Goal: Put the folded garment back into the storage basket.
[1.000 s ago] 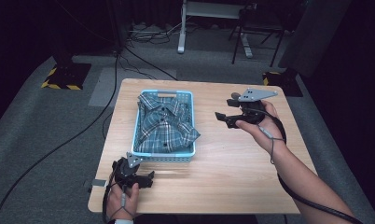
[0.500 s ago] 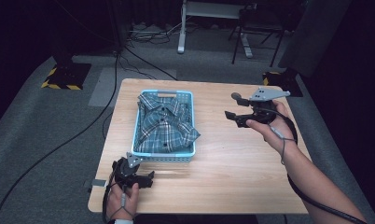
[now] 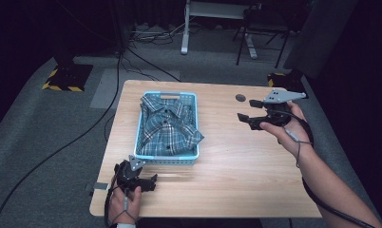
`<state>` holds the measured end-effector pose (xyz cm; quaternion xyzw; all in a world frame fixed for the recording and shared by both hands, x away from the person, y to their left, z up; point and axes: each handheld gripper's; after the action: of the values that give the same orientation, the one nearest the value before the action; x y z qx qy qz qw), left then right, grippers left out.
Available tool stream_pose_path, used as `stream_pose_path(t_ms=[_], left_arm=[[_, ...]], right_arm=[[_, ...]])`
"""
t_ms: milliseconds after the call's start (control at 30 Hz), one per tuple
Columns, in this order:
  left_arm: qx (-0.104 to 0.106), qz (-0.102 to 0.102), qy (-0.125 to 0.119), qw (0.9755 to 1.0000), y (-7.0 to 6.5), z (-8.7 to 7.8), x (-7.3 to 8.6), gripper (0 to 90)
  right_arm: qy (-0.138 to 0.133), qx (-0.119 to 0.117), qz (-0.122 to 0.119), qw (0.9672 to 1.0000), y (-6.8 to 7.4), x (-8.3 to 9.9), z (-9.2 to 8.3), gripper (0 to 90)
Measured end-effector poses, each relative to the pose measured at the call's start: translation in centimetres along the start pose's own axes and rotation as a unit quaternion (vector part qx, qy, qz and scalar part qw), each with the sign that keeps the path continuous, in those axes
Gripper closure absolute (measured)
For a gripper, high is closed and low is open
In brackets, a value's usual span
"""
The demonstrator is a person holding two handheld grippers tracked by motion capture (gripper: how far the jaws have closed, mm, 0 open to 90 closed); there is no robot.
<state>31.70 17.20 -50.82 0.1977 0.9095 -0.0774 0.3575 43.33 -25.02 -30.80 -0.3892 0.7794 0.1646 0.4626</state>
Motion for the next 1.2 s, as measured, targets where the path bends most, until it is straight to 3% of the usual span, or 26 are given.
stream_pose_path(t_ms=[533, 1200], left_arm=[[0.0, 0.0, 0.0, 1.0, 0.0, 0.0, 0.0, 0.3], [0.002, 0.002, -0.001, 1.0, 0.0, 0.0, 0.0, 0.2]], right_arm=[[0.016, 0.019, 0.013, 0.9996, -1.4, 2.8, -3.0, 28.9], [0.032, 0.031, 0.035, 0.9984, -2.6, 5.2, -4.6, 28.0]])
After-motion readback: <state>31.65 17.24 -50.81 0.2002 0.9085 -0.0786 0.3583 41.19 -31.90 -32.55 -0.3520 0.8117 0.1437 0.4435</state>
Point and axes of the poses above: each handheld gripper's, and its own axes: z roughly forward along the jaws, x roughly out of its underside, y roughly to its left, and after that the axes turned 1 degree about -x, right-handed
